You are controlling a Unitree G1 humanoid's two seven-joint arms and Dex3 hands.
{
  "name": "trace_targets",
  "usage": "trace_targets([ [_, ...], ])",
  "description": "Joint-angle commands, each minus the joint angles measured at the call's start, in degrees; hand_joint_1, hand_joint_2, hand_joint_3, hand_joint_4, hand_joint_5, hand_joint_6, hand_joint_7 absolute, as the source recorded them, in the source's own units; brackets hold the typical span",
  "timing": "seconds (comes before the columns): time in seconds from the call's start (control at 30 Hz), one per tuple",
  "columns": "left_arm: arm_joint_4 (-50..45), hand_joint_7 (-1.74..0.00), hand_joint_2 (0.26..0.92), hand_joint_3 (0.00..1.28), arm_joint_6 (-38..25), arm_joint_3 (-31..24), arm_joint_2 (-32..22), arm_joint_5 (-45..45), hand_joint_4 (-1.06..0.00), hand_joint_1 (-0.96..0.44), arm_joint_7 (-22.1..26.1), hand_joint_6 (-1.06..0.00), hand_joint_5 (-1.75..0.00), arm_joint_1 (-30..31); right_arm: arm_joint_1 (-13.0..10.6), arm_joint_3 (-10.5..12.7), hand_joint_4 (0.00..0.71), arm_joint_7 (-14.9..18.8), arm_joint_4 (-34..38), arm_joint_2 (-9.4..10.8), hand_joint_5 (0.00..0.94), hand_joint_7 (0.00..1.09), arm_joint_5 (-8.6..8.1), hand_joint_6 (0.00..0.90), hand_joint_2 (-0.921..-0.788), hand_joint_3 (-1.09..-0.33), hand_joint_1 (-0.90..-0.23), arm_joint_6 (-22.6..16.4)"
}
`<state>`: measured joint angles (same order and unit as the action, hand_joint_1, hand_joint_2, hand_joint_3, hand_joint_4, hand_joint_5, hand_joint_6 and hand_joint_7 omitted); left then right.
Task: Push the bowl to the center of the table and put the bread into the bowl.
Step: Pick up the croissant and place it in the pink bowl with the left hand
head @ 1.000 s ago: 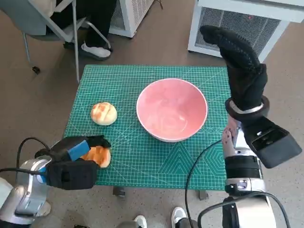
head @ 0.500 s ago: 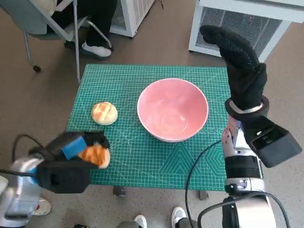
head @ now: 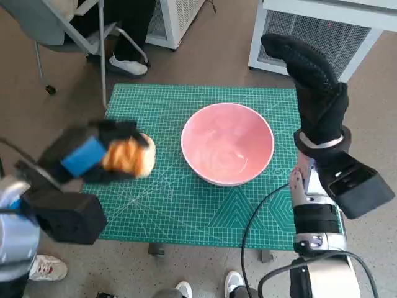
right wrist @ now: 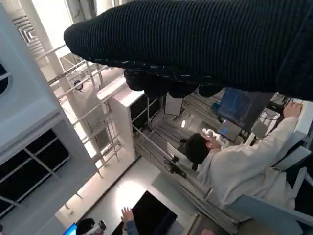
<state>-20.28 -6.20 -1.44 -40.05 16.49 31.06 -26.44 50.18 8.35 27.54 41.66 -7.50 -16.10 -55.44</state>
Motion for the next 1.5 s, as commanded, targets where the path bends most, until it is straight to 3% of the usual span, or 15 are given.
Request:
trace_targets([
  [0.03, 2.02, -1.26, 0.92, 0.1, 2.67, 3.9, 3.82, 1.37, -0.67, 0.0, -2.98, -0.58, -1.15, -7.43, -1.7, -0.02, 0.23, 0.68, -0.26, 0.13, 0.041, 0.57, -0.69, -0.001, -0.921, -0.828, -0.543, 0.85],
  [0.47, 20.5, -1.27, 0.917, 0.08, 11.52, 15.28, 12.37, 5.86, -0.72, 0.0, -4.23, -0.58, -1.08, -23.52, -2.12, 0.3, 0.225, 0.92, -1.54, -0.08, 0.041, 0.57, -1.39, -0.001, -0.921, -0.819, -0.551, 1.95],
  [0.77, 32.8, -1.27, 0.92, 0.06, 10.91, 21.2, 17.97, 11.86, -0.74, 0.0, -5.52, -0.58, -1.05, -29.04, -3.3, 0.03, 0.218, 0.47, -3.78, -0.26, 0.041, 0.58, -1.31, -0.001, -0.921, -0.815, -0.561, 2.74],
  [0.97, 40.4, -1.29, 0.92, 0.09, 10.92, 22.78, 20.95, 12.61, -0.71, 0.0, -6.04, -0.55, -1.09, -30.44, -4.32, -0.08, 0.213, -0.19, -5.86, -0.41, 0.042, 0.58, -0.7, -0.001, -0.921, -0.827, -0.557, 3.35],
  [1.1, 45.19, -1.4, 0.921, 0.19, 11.64, 23.4, 22.09, 12.27, -0.59, 0.0, -5.16, -0.44, -1.21, -31.09, -4.85, -0.09, 0.211, -0.67, -6.81, -0.53, 0.043, 0.58, -0.23, -0.001, -0.921, -0.829, -0.555, 3.64],
  [1.17, 47.53, -1.45, 0.921, 0.24, 12.17, 23.77, 22.25, 11.76, -0.51, -0.12, -3.82, -0.42, -0.96, -31.55, -5.03, -0.1, 0.21, -0.84, -7.1, -0.59, 0.044, 0.58, -0.05, -0.001, -0.921, -0.83, -0.552, 3.67],
  [1.2, 48.56, -1.3, 0.904, 0.25, 12.41, 23.9, 22.3, 11.48, -0.48, -0.15, -3.09, -0.37, -0.67, -31.78, -5.11, -0.1, 0.21, -0.91, -7.22, -0.62, 0.045, 0.58, 0.03, -0.001, -0.921, -0.83, -0.55, 3.67],
  [1.23, 49.66, -0.96, 0.898, 0.2, 12.65, 23.86, 22.33, 10.86, -0.44, -0.13, -1.97, -0.37, -0.43, -31.97, -5.17, -0.1, 0.209, -0.95, -7.28, -0.66, 0.046, 0.57, 0.08, -0.001, -0.921, -0.83, -0.549, 3.67],
  [1.3, 50.88, -0.48, 0.91, 0.1, 13.0, 23.56, 22.21, 9.78, -0.34, -0.12, -0.08, -0.38, -0.18, -32.15, -5.29, -0.13, 0.208, -1.09, -7.48, -0.72, 0.048, 0.57, 0.19, -0.001, -0.921, -0.829, -0.544, 3.75],
  [1.4, 50.86, -0.21, 0.911, 0.04, 12.9, 22.74, 21.54, 7.95, -0.24, -0.15, 2.83, -0.36, -0.06, -32.02, -5.41, -0.16, 0.207, -1.28, -7.81, -0.68, 0.05, 0.57, 0.42, -0.001, -0.921, -0.828, -0.539, 3.94],
  [1.5, 49.23, -0.11, 0.905, 0.02, 12.29, 21.73, 20.7, 6.56, -0.18, -0.17, 4.73, -0.34, -0.02, -31.46, -5.45, -0.15, 0.205, -1.42, -7.87, -0.6, 0.052, 0.57, 0.58, -0.001, -0.921, -0.828, -0.54, 4.04],
])
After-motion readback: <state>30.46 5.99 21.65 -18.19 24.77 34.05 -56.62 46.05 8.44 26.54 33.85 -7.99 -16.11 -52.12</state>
